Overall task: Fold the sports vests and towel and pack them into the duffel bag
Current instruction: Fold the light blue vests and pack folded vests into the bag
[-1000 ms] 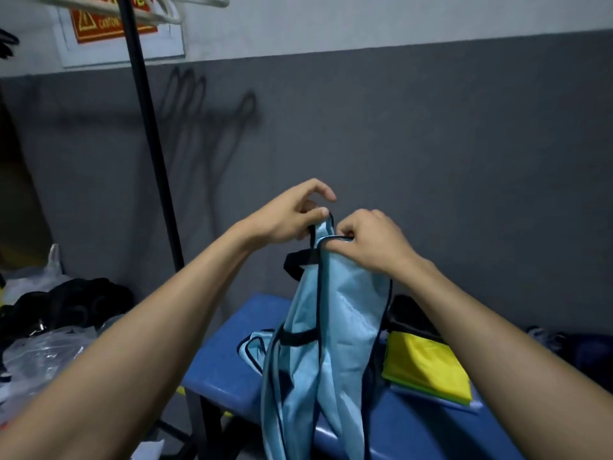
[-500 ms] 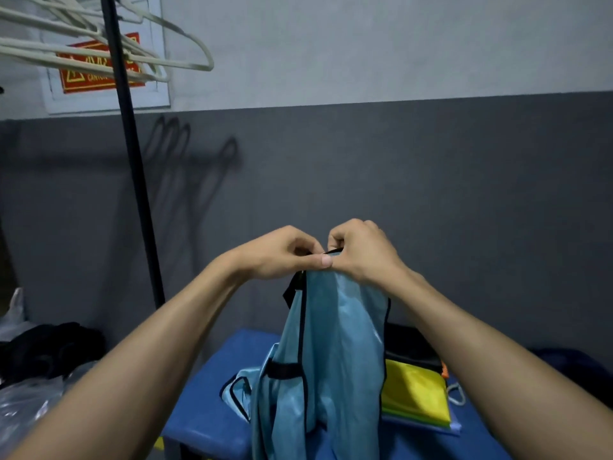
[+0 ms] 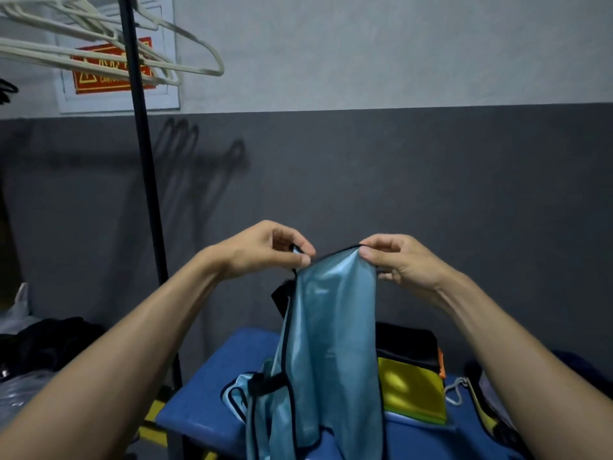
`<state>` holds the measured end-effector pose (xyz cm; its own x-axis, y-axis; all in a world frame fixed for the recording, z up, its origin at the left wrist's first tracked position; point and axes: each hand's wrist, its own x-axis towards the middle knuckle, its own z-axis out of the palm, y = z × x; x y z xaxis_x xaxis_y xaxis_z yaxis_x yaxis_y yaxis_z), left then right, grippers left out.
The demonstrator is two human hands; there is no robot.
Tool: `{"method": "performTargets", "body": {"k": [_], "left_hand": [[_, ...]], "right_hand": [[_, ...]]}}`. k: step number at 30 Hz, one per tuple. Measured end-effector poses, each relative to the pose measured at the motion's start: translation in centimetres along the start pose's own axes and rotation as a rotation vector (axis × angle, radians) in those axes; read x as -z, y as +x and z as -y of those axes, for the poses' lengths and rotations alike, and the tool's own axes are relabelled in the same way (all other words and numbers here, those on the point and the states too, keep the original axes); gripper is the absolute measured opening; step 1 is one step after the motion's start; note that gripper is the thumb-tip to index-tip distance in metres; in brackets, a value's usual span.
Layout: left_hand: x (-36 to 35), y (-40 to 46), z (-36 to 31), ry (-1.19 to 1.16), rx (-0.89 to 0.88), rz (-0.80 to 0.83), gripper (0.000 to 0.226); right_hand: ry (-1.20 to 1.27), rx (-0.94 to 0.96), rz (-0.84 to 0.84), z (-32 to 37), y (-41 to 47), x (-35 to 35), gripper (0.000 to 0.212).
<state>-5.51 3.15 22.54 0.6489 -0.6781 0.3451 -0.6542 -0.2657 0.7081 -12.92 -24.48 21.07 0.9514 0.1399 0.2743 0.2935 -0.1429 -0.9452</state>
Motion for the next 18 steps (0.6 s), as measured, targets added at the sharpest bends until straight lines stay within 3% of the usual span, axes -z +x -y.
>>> {"method": "performTargets", "body": {"k": [5, 11, 18], "left_hand": [[0.1, 0.3, -1.9, -0.291, 0.018, -0.068, 0.012], [-0.2, 1.0, -4.7, 0.060, -0.120, -0.209, 0.012], [0.0, 0.8, -5.5, 0.061, -0.176, -0.117, 0.018]], "right_hand": [[-0.243, 0.195, 0.109, 2.2, -0.4, -1.6, 0.010], [-0.517, 0.439, -0.063, 3.0, -0.2, -4.1, 0.006], [-0.571, 0.520, -0.255, 3.9, 0.2, -6.4, 0.003]]}}
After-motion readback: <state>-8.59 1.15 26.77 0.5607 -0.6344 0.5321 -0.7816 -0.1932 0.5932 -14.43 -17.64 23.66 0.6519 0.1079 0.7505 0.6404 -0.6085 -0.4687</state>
